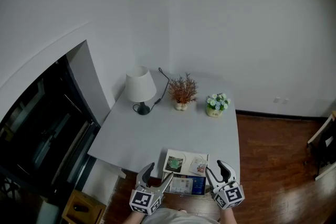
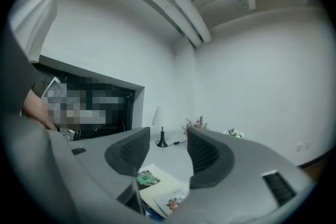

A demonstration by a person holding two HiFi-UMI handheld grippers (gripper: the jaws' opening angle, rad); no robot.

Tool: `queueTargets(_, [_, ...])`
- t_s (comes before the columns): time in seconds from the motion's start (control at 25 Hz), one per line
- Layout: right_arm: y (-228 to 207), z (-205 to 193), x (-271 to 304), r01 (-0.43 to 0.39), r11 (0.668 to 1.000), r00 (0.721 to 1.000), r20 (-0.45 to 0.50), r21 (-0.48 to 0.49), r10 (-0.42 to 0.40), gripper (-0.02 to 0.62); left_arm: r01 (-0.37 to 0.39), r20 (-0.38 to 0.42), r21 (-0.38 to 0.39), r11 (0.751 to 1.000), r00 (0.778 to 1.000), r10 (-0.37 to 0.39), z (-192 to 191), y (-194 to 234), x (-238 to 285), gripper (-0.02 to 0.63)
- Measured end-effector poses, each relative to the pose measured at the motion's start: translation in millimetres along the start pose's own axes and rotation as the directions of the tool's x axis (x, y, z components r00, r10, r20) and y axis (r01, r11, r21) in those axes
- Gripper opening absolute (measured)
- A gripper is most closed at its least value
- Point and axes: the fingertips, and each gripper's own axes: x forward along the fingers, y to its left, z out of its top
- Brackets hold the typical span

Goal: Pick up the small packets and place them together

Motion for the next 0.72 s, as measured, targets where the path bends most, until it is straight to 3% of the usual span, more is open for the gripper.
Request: queueTargets(0.72, [8.6,-8.3,2.0,-0.064,0.998,0.998,-0.017,-0.012,0.064,0.238,-0.011,-0.017,0.006,1.000,1.000,0.011,-6.1,-6.5,-1.4,0.322])
